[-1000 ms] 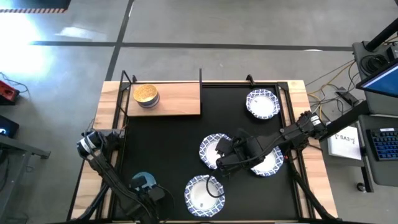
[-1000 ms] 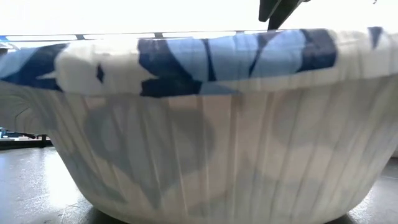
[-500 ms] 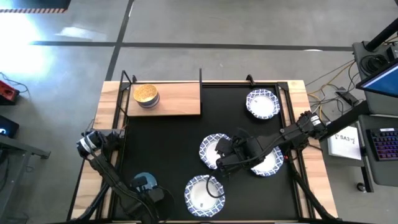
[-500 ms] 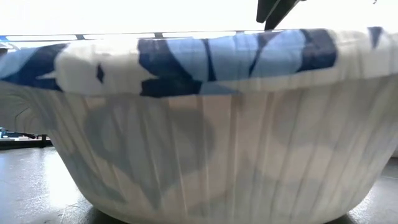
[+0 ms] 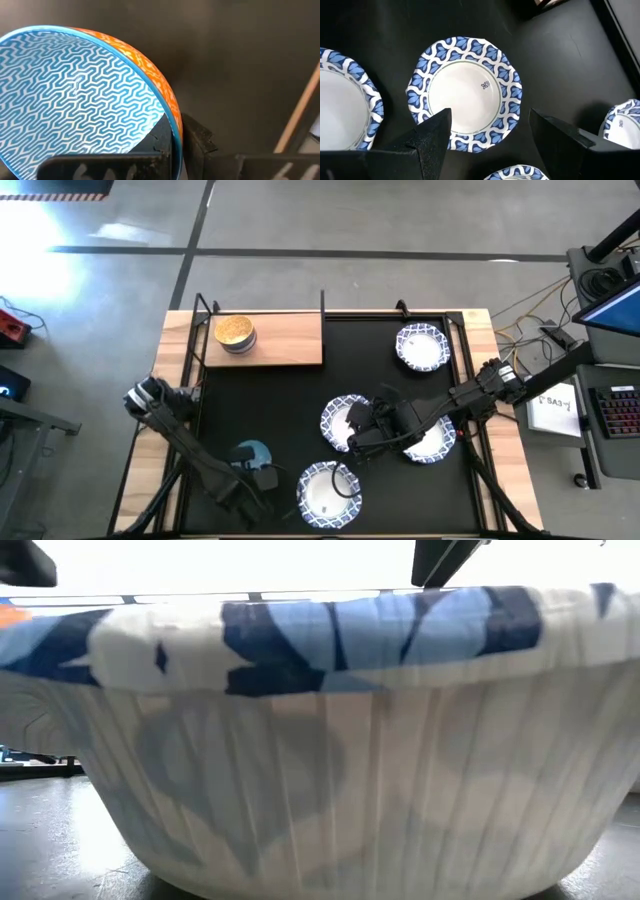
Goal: Place and stack bowls onto a shelf
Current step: Stack the light blue bowl on top of the yellow bowl on the shelf
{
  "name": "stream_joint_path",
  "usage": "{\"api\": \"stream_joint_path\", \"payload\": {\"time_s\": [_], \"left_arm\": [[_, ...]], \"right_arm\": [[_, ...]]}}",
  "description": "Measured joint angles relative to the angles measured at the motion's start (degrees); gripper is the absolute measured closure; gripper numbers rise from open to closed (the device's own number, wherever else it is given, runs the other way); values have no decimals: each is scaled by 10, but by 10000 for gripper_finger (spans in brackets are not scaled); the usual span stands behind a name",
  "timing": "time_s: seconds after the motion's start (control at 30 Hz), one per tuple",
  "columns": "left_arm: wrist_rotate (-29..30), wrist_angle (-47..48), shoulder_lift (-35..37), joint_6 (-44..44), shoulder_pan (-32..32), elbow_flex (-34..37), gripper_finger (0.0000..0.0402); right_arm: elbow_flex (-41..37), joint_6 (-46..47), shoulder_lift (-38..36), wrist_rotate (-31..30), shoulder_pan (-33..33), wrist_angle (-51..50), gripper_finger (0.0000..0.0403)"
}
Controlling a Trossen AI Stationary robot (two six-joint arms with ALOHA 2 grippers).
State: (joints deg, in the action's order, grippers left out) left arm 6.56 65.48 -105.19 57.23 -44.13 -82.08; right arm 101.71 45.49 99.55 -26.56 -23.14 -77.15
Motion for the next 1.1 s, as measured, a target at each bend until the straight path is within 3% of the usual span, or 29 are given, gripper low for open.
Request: {"api": "stream_joint_path", "payload": {"time_s": [0.37,0.63,1.1], "left_arm": [[146,103,115,-78,97,0,399],[224,164,208,-139,227,1,399],[229,173,299,-246,550,1,397]], "right_arm": [[-1,-12,0,24,0,-1,147],[-1,-23,0,19,0,0,147],[-14,-27,0,11,-3,-1,147]]}}
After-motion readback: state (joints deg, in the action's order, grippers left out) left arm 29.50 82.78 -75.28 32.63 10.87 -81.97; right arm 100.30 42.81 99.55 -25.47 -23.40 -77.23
